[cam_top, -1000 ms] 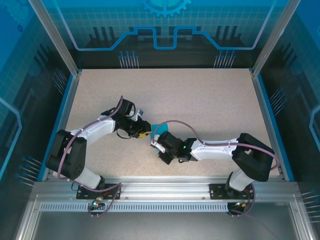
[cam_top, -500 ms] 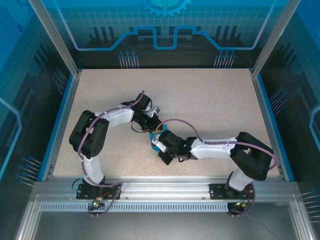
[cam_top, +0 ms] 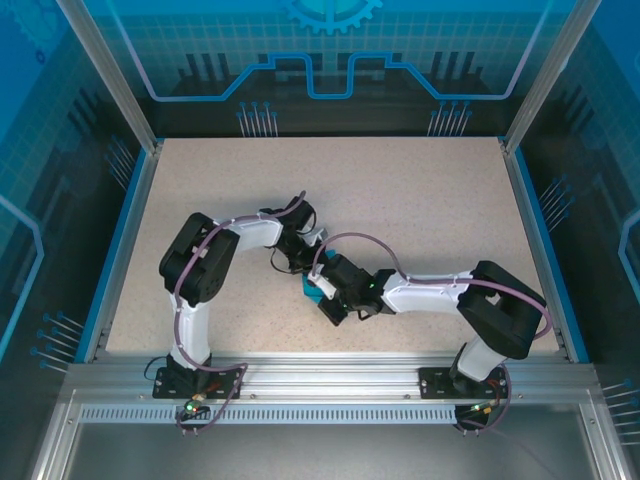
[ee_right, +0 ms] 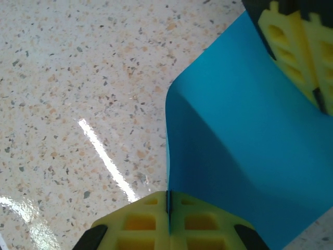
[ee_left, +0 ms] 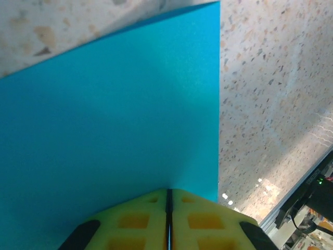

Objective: Fold a paper plane with a square sheet of paper (fold left side to right side)
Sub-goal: Third fold the triangle at the center of the table.

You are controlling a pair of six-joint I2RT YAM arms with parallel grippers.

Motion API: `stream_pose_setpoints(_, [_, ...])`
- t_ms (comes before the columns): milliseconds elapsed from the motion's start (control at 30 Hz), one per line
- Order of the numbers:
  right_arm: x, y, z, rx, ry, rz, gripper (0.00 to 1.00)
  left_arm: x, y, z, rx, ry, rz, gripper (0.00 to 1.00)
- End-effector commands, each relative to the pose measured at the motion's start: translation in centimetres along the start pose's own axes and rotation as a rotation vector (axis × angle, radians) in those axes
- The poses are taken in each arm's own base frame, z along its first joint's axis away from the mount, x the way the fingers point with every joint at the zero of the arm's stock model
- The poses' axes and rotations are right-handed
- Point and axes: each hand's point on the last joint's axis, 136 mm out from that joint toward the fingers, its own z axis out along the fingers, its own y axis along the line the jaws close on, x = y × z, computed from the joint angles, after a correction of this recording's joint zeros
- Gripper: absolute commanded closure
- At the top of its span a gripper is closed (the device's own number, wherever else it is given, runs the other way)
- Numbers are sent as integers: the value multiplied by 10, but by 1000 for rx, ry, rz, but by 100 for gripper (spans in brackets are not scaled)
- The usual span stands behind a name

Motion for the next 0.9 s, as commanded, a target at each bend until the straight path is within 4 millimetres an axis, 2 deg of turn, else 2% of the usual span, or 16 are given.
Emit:
stream_pose_setpoints(0, [-9,-10,-1,22,-8,44,100,3,13,10,-60,27,11,90])
stream_pose_setpoints(300, [-3,-31,-1,111,31,91,100,4,16,18,-88,46,23,91])
stream_pose_setpoints(533, [0,-38,-2,140,36,109,99,5,15,19,-93,48,25,92])
stream_pose_setpoints(867, [-6,-16,-4,-70,-43,128,99,4,19,22,-96,49,26,93])
